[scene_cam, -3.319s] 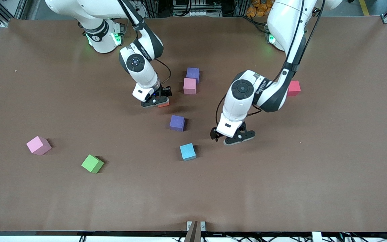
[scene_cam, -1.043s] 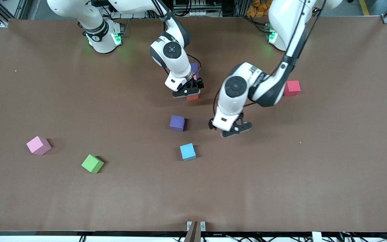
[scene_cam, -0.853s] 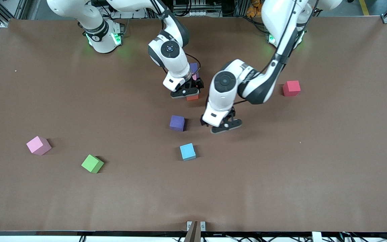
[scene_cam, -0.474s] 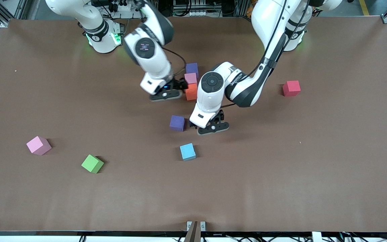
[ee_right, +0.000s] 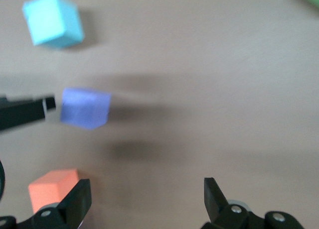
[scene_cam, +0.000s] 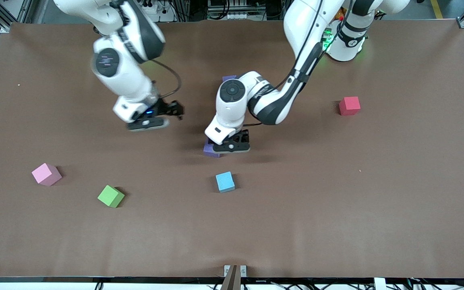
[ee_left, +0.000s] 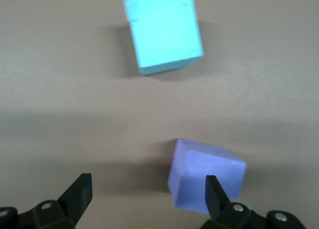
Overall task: Arrange blocks into number 1
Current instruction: 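Lift the purple cube with the left gripper while the right gripper reaches green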
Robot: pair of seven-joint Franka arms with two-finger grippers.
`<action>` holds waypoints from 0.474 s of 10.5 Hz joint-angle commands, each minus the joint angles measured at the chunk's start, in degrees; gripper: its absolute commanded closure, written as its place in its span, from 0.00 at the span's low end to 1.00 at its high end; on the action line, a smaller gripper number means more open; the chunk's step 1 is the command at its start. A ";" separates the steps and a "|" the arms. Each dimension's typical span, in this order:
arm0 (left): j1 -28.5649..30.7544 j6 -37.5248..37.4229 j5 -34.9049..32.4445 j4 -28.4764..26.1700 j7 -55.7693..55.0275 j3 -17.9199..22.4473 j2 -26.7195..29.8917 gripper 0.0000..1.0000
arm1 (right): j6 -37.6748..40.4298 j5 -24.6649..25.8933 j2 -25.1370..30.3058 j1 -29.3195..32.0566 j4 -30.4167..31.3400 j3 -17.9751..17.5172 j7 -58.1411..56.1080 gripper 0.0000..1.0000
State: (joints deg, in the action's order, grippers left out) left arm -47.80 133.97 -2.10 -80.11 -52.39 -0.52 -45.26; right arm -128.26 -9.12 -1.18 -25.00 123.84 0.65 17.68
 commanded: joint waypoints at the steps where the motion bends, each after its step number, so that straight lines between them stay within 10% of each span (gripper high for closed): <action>1: -3.78 2.25 -1.86 5.14 0.45 3.92 -4.48 0.00 | 9.11 7.24 1.72 6.95 -7.42 -0.83 0.34 0.00; 5: -7.39 6.13 -1.86 5.40 -1.21 5.44 -5.90 0.00 | 17.69 6.49 -3.45 17.95 -20.02 -0.83 1.04 0.00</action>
State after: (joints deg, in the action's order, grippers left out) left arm -53.57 139.65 -2.82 -76.54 -52.42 3.69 -50.11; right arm -111.47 -2.41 -0.26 -9.90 108.25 0.76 17.54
